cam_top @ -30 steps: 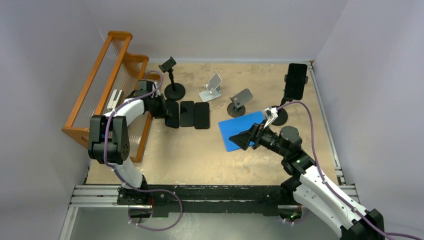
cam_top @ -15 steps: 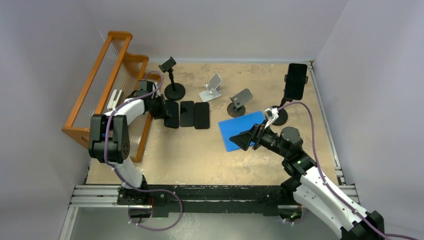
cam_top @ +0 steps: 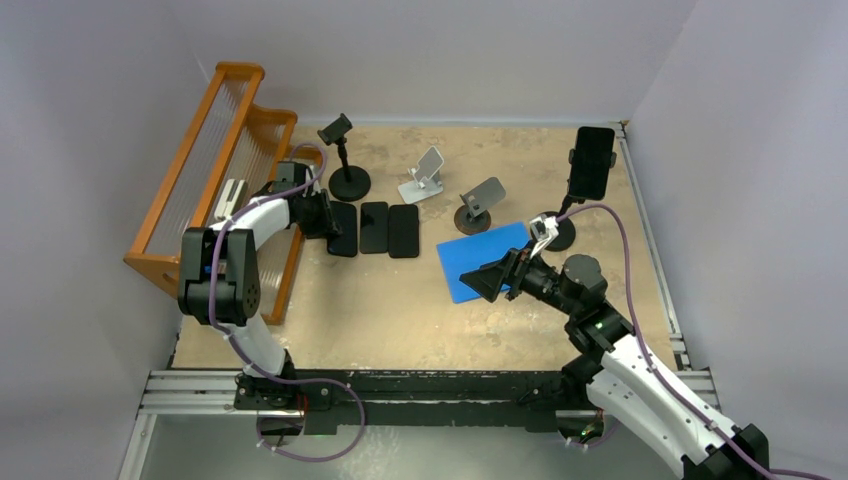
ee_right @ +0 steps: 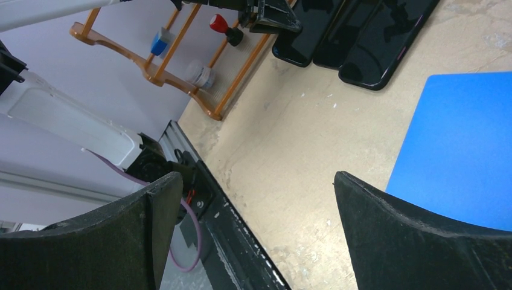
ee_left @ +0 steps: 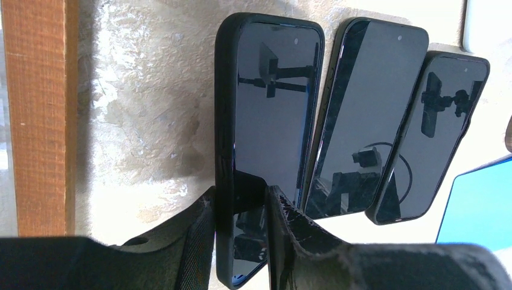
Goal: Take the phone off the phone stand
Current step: Place the phone at the center of the board.
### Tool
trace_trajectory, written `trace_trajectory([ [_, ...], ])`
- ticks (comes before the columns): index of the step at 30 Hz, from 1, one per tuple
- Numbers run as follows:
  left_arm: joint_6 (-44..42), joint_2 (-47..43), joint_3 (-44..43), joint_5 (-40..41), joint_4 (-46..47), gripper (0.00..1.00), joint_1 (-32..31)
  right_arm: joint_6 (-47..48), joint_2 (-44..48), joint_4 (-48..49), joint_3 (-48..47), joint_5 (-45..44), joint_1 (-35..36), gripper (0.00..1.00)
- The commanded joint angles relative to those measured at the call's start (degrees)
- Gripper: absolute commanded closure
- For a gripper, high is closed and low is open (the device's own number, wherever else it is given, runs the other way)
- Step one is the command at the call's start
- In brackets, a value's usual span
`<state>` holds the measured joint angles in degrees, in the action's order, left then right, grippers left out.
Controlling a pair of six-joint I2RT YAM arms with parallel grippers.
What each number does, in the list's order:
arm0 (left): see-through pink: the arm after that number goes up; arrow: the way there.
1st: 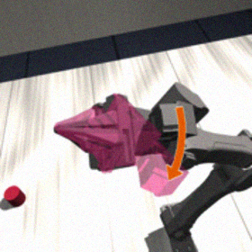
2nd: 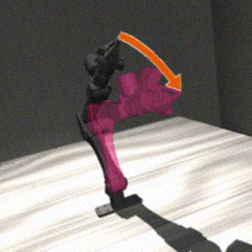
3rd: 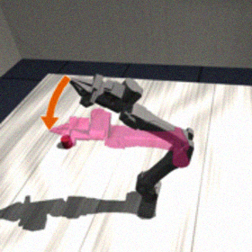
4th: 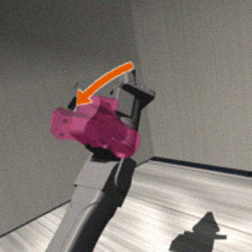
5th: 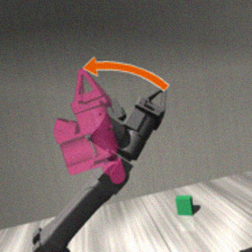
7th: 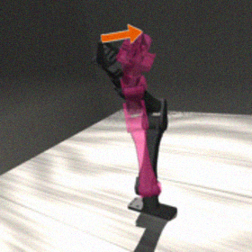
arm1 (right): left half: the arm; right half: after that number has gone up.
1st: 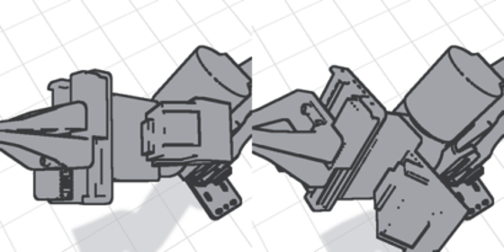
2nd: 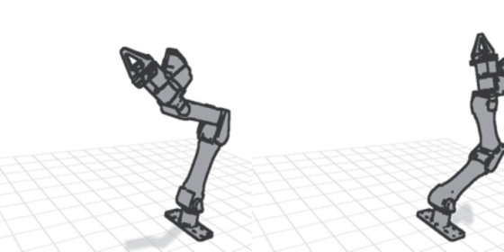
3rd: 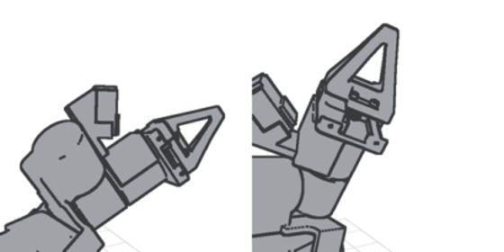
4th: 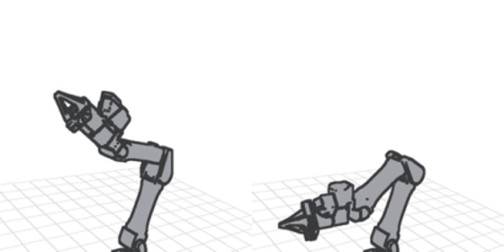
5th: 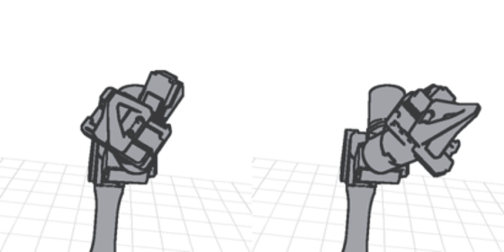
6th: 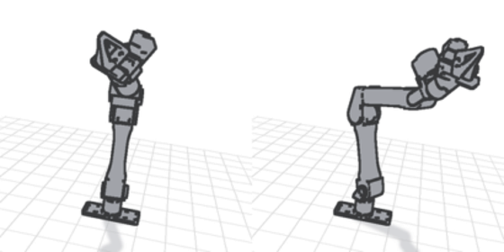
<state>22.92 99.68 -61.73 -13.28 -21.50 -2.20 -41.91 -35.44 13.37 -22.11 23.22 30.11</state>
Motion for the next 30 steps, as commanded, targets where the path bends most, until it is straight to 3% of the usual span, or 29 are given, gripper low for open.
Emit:
trace_trajectory([
  [1, -1.4, 1.0, -0.2, 2.3, 1.4, 0.69, 0.1, 0.8, 1.0, 0.8, 0.0, -1.0, 0.2, 0.03],
  [30, -2.0, 4.0, -0.1, 5.1, 0.4, 0.67, 0.1, 0.9, 2.8, -0.6, 0.5, -1.6, 0.2, 0.03],
])
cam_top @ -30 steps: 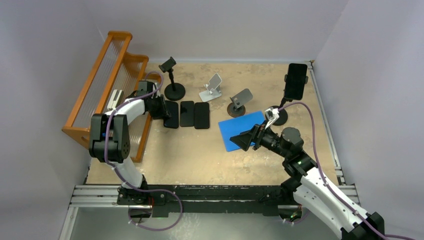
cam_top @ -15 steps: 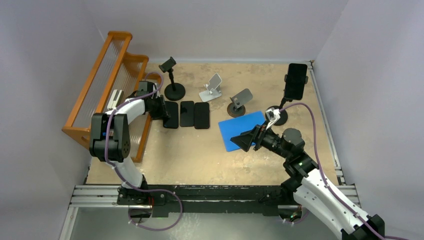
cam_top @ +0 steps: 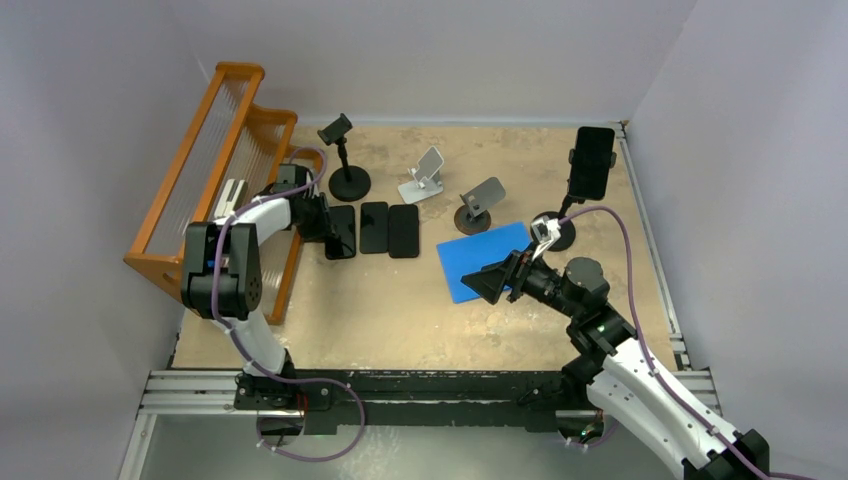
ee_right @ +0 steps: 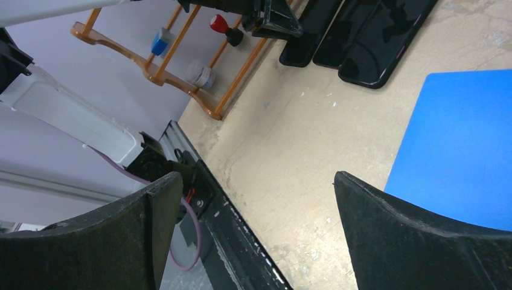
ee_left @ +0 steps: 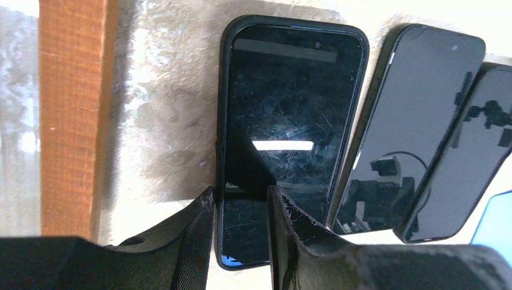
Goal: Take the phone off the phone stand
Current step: Place the phone at the center of the board.
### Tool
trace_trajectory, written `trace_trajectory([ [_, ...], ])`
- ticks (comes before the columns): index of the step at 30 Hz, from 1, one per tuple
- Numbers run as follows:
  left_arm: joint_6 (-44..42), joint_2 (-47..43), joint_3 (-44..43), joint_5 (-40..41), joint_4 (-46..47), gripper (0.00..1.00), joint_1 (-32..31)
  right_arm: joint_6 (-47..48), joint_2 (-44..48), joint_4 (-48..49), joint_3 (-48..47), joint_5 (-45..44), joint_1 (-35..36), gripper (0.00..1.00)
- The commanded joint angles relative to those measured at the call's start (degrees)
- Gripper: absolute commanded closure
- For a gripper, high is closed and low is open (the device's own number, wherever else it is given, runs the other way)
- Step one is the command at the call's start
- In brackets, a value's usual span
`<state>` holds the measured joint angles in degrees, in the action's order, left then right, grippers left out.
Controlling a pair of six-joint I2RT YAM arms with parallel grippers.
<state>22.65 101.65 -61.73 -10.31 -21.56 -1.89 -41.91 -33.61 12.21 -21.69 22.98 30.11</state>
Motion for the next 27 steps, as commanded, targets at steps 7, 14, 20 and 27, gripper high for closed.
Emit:
trace_trajectory([
  [7, -1.7, 2.0, 0.0, 2.2, 0.4, 0.67, -0.3, 1.0, 1.3, 0.4, 0.1, -1.4, 0.3, 0.03],
  [14, -2.5, 2.0, 0.5, -1.1, 2.4, 0.66, -1.2, 0.8, 1.6, 0.2, 0.2, -1.6, 0.2, 0.03],
  [20, -3.2, 2.4, 0.0, -2.0, 2.7, 0.66, -2.9, 0.7, 2.2, -0.3, 0.2, -1.6, 0.2, 0.03],
  [27, -2.8, 0.6, 0.3, 0.5, 2.3, 0.66, -2.9, 0.8, 2.2, -0.6, 0.0, -1.8, 0.2, 0.03],
])
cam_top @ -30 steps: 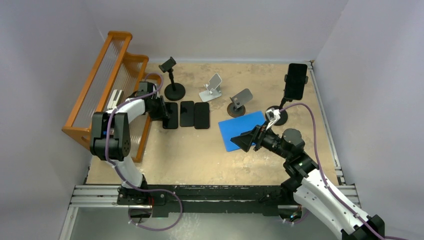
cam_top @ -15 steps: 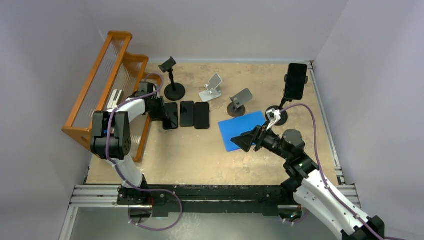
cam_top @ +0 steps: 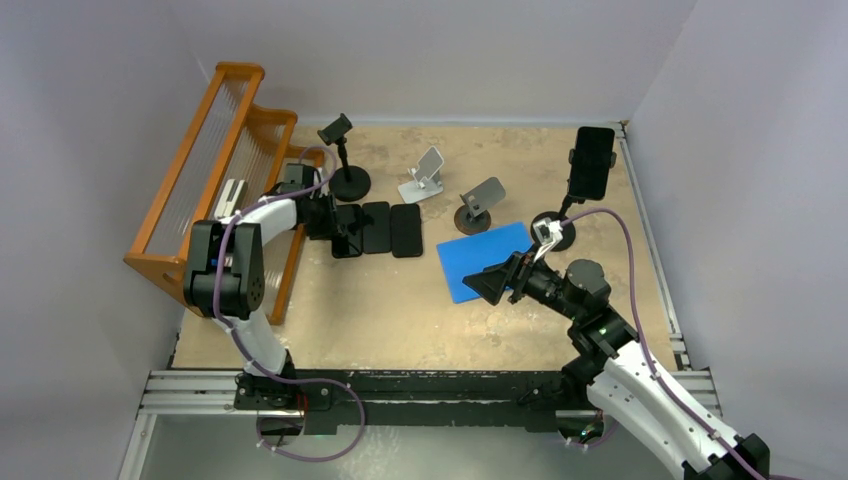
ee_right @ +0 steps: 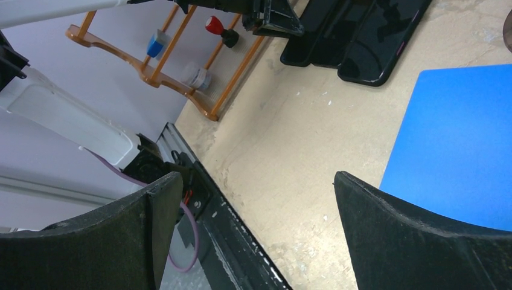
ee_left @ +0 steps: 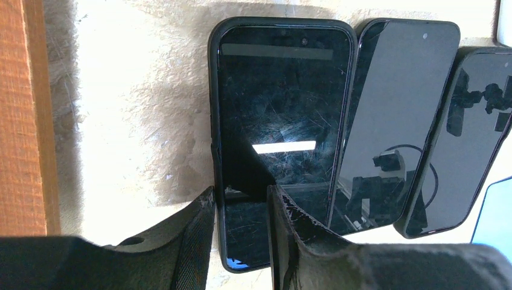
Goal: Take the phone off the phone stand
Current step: Place the phone at the center of the board.
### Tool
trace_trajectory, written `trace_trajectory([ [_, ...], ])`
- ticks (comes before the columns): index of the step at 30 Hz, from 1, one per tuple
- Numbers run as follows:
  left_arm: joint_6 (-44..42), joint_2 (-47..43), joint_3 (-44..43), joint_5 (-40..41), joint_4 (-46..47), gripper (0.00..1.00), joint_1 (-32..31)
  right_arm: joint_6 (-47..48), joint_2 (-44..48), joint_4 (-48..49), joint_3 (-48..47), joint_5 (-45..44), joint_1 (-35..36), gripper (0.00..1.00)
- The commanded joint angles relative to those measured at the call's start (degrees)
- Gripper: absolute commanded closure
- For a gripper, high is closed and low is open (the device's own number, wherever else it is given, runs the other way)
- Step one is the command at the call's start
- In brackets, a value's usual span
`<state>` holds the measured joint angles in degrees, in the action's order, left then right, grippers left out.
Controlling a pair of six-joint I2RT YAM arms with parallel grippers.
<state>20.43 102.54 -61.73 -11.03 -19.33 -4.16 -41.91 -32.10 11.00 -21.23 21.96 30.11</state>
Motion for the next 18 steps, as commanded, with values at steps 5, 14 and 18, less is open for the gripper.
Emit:
trace_trajectory([
  [5, 0.4, -5.0, 1.2, 4.0, 0.2, 0.65, -0.7, 1.6, 0.5, -0.3, -0.8, -1.4, 0.2, 0.03],
  [14, 0.6, -20.1, 4.6, 2.3, 3.4, 0.59, -4.2, 5.7, -0.3, -3.0, -3.9, -7.3, 0.2, 0.03],
  [18, -1.4, -29.1, 8.3, -1.3, 9.7, 0.56, -7.3, 6.7, -1.1, -3.6, -4.9, -8.4, 0.2, 0.03],
])
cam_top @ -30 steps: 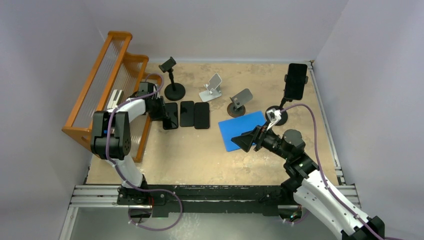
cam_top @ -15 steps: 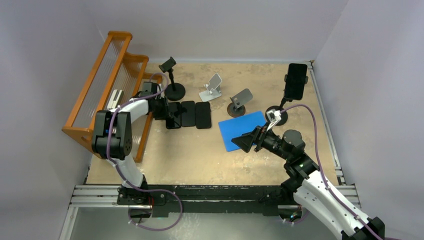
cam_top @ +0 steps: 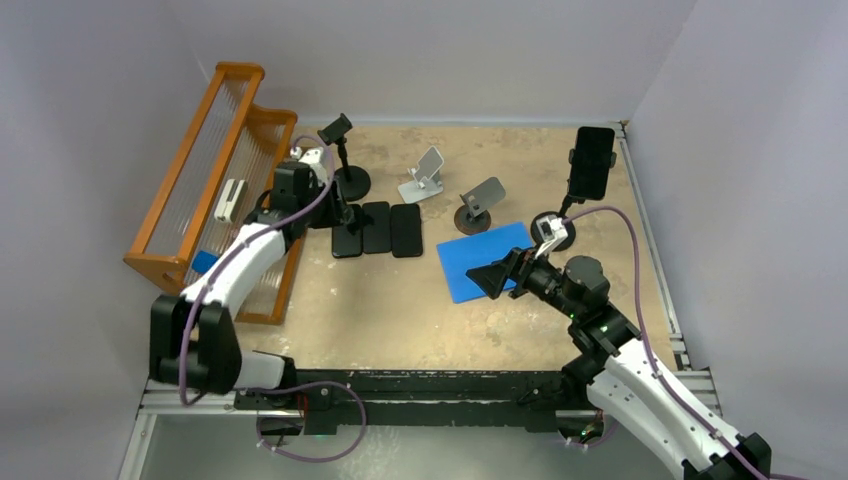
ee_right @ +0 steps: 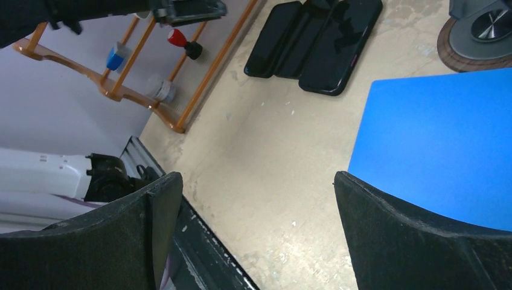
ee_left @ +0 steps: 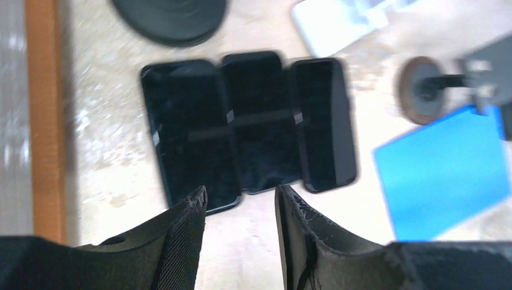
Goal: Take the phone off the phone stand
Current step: Place the phone at the center of the board, then adjust the phone stand at the center of the board.
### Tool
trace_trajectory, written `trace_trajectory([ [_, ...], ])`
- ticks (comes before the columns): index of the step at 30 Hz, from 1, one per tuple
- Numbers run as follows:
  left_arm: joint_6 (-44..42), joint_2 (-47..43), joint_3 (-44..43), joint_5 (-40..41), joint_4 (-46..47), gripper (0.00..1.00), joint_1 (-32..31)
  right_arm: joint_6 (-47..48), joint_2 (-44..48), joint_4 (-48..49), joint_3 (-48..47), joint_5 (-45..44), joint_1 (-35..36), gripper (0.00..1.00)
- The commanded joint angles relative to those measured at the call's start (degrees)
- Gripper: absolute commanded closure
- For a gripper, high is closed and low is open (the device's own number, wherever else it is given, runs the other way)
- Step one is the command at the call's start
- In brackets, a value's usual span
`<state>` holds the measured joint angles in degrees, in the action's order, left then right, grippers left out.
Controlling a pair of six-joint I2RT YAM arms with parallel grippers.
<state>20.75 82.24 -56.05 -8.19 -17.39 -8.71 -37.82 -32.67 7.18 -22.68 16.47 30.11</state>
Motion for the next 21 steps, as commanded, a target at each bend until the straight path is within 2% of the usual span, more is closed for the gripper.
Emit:
trace_trajectory([
  [1, -2.3, -10.9, 3.6, -5.3, 9.3, 0.56, -3.4, 2.8, -0.9, 0.4, -3.6, -3.0, 0.2, 0.03],
  [6, -3.0, -19.3, 7.8, -9.9, 15.9, 0.52, -5.5, 3.5, -2.2, 0.6, -4.7, -4.3, 0.2, 0.04],
  [14, -1.9, -26.1, 9.6, -16.4, 21.3, 0.5, -7.8, 5.5, -4.7, 2.0, -7.9, -7.6, 0.4, 0.07],
  [17, -1.7, -28.9, 10.5, -17.8, 23.1, 0.5, -8.7, 6.8, -6.2, 3.1, -9.3, -10.5, 1.3, 0.09],
  [21, -1.9, -32.7, 12.5, -19.0, 26.1, 0.5, -9.4, 8.3, -10.2, 4.7, -12.0, -18.7, 5.0, 0.11],
])
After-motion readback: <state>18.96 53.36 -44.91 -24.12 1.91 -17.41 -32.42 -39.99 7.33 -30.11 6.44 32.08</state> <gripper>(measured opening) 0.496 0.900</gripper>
